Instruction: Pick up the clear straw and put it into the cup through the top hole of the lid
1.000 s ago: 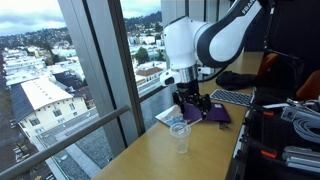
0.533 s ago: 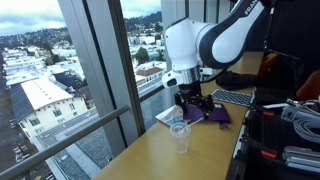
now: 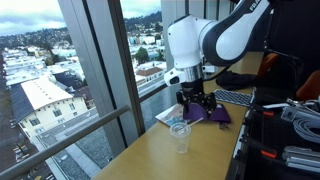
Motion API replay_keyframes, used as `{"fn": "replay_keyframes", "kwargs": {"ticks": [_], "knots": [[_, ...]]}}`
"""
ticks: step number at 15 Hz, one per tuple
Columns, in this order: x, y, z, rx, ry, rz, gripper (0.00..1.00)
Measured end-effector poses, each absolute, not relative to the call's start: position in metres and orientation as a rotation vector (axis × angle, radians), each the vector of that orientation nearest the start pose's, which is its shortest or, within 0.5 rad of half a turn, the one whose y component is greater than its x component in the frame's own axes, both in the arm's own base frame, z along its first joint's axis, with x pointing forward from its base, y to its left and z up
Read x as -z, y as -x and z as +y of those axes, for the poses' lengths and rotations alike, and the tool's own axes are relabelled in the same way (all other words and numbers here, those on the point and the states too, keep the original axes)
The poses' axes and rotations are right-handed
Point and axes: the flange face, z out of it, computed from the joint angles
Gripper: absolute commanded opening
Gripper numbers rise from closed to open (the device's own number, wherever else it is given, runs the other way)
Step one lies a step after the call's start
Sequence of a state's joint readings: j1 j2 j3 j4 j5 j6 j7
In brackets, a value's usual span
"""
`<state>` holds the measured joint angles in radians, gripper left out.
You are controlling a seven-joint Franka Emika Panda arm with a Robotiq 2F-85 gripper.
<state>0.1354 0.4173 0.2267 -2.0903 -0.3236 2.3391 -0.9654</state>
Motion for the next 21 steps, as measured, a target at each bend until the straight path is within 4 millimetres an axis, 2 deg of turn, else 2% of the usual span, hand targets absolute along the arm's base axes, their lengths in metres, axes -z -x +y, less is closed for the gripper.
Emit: {"fn": "replay_keyframes", "kwargs": {"ticks": [5, 12, 17, 21], "knots": [[-0.212, -0.537, 0.190, -0.288, 2.293, -2.239, 1.00], [-0.195, -0.553, 0.189, -0.292, 2.297, -2.219, 1.00], [-0.194, -0.573, 0.191, -0.255, 2.301, -2.226, 1.00], [-0.206, -0.597, 0.187, -0.195, 2.335, -2.229, 1.00]]}}
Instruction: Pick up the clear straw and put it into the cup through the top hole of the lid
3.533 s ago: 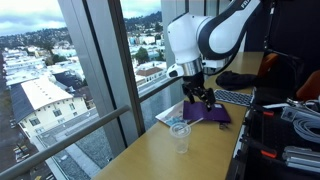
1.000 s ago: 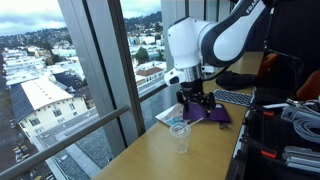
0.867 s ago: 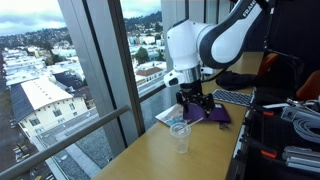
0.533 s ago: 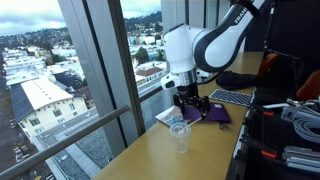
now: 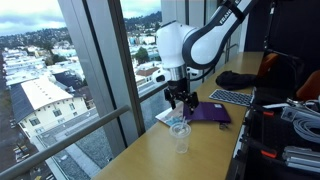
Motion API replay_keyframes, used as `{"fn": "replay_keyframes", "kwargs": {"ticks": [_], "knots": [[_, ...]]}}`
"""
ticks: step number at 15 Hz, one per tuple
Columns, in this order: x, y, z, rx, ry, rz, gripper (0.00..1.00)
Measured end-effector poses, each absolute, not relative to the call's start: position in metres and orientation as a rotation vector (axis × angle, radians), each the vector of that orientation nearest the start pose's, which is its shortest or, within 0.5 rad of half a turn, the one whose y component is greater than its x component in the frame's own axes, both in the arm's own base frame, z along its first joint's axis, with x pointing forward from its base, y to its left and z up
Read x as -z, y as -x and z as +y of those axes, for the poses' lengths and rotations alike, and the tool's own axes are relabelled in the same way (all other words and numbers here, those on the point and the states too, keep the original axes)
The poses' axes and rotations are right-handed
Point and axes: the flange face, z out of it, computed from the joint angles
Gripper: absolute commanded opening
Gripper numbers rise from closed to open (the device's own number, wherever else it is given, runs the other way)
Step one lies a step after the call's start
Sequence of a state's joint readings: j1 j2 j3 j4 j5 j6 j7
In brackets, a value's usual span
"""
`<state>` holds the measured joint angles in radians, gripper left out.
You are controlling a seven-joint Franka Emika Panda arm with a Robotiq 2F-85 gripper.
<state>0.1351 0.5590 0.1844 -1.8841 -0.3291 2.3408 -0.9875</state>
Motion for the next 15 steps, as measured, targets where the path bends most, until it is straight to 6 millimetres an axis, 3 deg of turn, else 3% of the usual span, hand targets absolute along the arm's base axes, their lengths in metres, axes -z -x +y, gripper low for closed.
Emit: {"fn": "replay_keyframes", "kwargs": {"ticks": [10, 15], "knots": [[-0.237, -0.629, 0.201, -0.117, 2.490, -2.119, 1.00], [-0.240, -0.632, 0.200, -0.121, 2.508, -2.103, 1.00]]}}
